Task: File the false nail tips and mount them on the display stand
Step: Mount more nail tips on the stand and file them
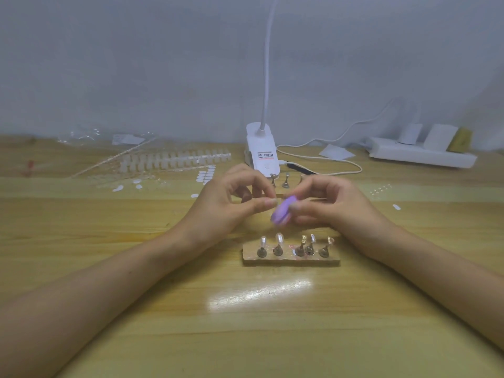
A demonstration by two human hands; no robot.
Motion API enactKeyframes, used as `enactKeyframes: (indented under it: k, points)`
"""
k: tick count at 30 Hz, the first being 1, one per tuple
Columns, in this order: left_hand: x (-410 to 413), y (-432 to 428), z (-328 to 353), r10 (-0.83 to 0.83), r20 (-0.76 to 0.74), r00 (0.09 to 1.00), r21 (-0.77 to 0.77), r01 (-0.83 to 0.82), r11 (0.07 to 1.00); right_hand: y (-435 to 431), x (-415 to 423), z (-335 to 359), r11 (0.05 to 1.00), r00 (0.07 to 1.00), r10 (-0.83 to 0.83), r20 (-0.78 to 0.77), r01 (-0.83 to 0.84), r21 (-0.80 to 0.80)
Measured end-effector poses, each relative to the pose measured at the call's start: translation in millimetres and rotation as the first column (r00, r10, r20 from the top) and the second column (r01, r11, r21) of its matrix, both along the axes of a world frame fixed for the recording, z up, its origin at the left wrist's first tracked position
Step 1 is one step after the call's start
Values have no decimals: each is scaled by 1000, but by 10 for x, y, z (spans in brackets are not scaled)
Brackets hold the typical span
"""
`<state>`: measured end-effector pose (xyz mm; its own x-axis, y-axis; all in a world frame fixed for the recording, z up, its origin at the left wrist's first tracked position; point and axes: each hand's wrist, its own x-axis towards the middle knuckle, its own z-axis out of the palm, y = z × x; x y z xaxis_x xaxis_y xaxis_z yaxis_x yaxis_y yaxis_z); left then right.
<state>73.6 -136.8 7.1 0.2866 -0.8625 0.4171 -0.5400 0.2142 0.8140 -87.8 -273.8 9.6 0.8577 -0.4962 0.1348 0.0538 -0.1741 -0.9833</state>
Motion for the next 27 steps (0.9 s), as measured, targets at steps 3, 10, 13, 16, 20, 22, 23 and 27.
enactKeyframes:
  k: [3, 10, 13, 16, 20, 22, 23, 27]
  points:
    - [0, 4, 0, -4, 12, 1000, 3, 4, 1000, 20, 9, -19, 1000, 999, -13, 32, 13, -23]
    - [3, 4, 1, 4, 16, 1000, -9, -3, 1000, 24, 4, -2, 1000, 999, -20, 33, 20, 3]
    - [0, 5, 1, 5, 12, 1000, 3, -5, 1000, -5, 4, 6, 998, 998, -66, 15, 66, 18]
    - [2, 4, -1, 6, 17, 1000, -2, -6, 1000, 44, 3, 0, 1000, 1000, 14, -14, -15, -23]
    - [-11, 24, 9, -14, 7, 1000, 17, 14, 1000, -9, 8, 9, 997, 998, -67, 23, 66, 35]
    - [-16, 26, 8, -22, 12, 1000, 17, 22, 1000, -2, 8, 13, 1000, 1000, -18, -13, 18, 14]
    - [-18, 23, 9, -18, 13, 1000, 9, 18, 1000, 0, 11, 13, 999, 1000, -24, -8, 24, 21]
    - [11, 10, 2, 19, 22, 1000, -10, -19, 1000, 9, 0, 14, 999, 998, 46, -31, -46, -20]
